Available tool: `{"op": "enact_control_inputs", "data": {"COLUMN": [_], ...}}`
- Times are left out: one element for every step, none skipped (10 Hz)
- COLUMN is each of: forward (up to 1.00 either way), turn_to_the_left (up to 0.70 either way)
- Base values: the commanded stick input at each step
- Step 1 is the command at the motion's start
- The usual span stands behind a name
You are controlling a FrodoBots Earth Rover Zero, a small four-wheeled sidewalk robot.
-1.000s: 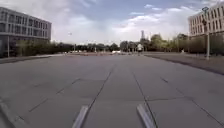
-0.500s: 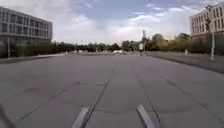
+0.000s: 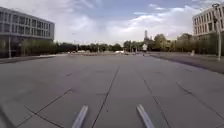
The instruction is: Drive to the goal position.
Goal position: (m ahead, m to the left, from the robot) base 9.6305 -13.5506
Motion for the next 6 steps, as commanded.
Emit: {"op": "enact_control_inputs", "data": {"forward": [0.7,0.7,0.7,0.7,0.7,0.7], "turn_to_the_left": [0.0,0.0,0.0,0.0,0.0,0.0]}}
